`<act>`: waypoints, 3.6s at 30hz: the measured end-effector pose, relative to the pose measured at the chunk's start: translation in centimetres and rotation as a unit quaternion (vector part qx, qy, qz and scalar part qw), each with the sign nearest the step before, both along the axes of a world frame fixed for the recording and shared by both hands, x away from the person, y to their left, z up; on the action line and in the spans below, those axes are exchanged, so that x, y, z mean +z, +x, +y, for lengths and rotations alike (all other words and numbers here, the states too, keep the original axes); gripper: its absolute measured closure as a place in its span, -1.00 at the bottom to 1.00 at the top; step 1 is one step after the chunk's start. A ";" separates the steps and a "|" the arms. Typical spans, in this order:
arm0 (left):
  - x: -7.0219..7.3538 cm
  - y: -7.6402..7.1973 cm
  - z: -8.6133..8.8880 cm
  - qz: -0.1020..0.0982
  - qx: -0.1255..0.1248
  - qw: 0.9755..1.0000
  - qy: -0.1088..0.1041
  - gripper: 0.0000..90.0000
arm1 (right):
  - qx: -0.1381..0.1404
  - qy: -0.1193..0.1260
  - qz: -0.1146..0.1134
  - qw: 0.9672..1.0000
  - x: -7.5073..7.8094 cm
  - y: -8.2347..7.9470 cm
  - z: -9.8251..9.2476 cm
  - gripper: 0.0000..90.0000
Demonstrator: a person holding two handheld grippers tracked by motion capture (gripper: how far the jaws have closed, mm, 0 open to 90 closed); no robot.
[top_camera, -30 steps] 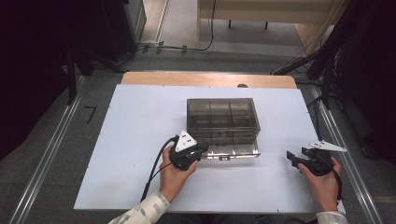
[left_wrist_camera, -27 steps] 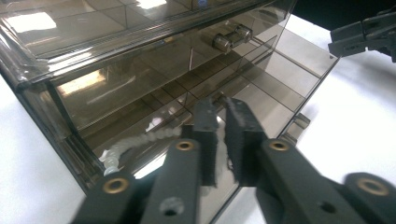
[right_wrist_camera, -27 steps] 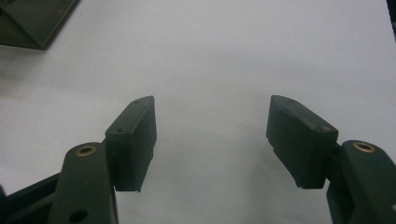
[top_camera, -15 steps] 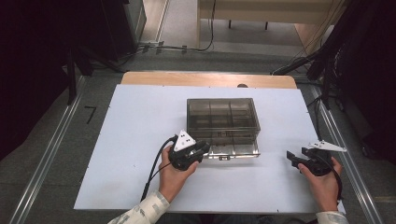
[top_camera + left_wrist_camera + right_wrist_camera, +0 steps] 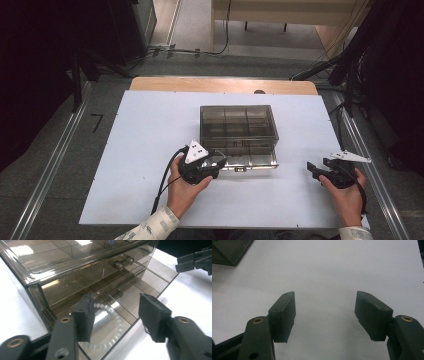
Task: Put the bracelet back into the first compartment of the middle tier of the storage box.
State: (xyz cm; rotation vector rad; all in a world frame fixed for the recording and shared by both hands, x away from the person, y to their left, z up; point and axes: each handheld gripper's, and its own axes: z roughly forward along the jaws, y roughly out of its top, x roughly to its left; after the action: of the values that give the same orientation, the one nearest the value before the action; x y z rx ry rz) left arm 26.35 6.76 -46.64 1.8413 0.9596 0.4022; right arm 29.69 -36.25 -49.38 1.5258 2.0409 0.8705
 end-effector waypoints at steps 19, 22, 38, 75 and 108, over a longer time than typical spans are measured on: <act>0.7 -0.4 2.8 0.008 0.047 0.999 0.021 -0.59 | -0.001 0.001 -0.001 1.000 0.0 -0.1 -0.1 -0.30; 0.5 -0.3 3.3 0.015 0.052 0.998 0.020 -0.61 | -0.003 0.002 0.000 1.000 0.0 -0.1 -0.1 -0.30; 0.3 -0.3 7.8 0.026 0.108 0.994 0.002 -0.64 | -0.001 0.007 -0.001 1.000 0.1 -0.2 -0.2 -0.32; -0.9 -0.3 14.2 0.059 0.196 0.979 -0.003 -0.70 | 0.000 0.010 0.003 1.000 0.1 -0.3 -0.2 -0.34; -1.5 -0.6 18.2 0.069 0.251 0.965 -0.007 -0.70 | 0.000 0.014 0.005 1.000 0.0 -0.3 -0.2 -0.35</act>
State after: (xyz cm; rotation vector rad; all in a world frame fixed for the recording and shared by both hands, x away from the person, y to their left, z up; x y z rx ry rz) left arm 25.75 24.95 -48.11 1.6130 1.5286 0.5739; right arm 29.42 -36.45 -49.35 1.5486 2.0440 0.8950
